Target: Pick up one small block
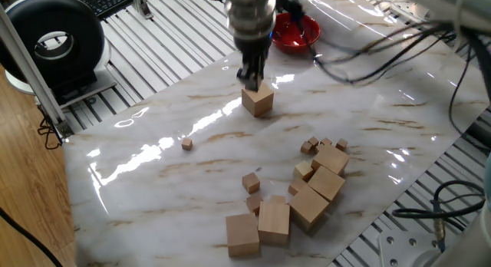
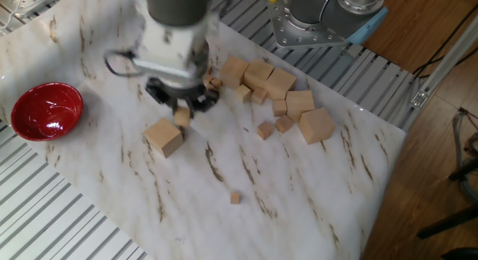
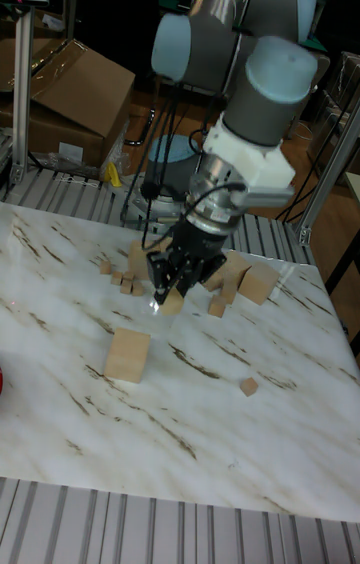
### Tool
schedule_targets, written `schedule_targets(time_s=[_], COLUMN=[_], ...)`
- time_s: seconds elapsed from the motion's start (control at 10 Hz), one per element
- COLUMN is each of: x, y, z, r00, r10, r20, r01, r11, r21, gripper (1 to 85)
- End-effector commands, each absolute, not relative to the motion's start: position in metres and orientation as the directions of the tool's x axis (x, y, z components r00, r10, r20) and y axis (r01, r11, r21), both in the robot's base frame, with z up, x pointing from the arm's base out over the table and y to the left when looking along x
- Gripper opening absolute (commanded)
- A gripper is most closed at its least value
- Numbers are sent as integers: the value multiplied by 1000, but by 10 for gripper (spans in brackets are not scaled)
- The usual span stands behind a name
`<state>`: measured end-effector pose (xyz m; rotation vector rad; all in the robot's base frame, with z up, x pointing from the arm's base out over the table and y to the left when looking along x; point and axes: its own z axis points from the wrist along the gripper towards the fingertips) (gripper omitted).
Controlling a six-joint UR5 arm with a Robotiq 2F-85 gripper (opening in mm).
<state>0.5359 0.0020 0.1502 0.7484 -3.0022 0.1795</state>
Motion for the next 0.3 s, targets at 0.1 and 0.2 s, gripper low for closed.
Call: schedule_targets(time_s=[0.1,0.2], x=[533,533], y=[-4,-5], z=[175,175], r00=[-882,-880], r10=[-466,-470], r20=[69,72], r01=[-471,-475], r11=[878,875], r21=[-88,-92], gripper=[10,10])
